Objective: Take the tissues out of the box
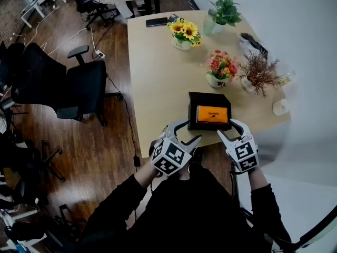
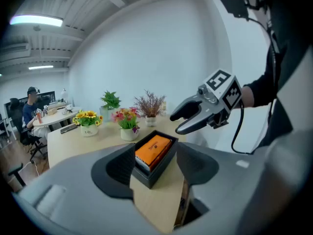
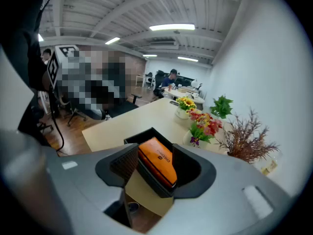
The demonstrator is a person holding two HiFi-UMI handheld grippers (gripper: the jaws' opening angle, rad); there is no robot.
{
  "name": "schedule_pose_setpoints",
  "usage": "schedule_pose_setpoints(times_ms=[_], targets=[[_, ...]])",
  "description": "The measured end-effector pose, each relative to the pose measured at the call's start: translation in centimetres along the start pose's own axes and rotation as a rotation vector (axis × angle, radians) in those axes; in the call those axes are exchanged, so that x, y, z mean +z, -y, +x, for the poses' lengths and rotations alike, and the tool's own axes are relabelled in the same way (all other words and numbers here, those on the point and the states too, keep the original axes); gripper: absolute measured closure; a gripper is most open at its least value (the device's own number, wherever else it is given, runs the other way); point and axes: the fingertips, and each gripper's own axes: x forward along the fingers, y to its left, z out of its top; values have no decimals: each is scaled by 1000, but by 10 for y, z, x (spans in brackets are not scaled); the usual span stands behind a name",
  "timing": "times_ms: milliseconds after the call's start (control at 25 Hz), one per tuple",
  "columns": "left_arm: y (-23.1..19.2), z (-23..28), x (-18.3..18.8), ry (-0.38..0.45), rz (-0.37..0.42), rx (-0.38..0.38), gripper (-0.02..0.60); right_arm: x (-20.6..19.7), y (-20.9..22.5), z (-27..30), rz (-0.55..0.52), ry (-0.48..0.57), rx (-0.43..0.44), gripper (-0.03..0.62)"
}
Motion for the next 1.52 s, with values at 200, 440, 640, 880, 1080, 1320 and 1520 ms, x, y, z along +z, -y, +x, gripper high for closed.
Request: schedule_pose_setpoints(times_ms=[200,440,640,880,1080,1320,1520], targets=[[-6,81,-14,-220,73,-39,333,-44,24,56,-209,-238,102,339],[-8,145,-48,-503,158,-79,302,-65,31,90,-290,-374,265,232],[-14,167,-59,-605,166,-74,303,-77,26,101,-316,-442,371,280],[-13,172,-66,-677,158,-131,308,-79,24,107,-332,-466,410,286],[-11,174,-65,-693,165,-165,381,-78,24,107,-327,-465,440,329],[-12,173,-59,-657,131,-177,437,-73,25,102,-306,-426,435,403],[-9,172,-55,-620,127,-159,456,-74,27,97,-301,-412,399,429]])
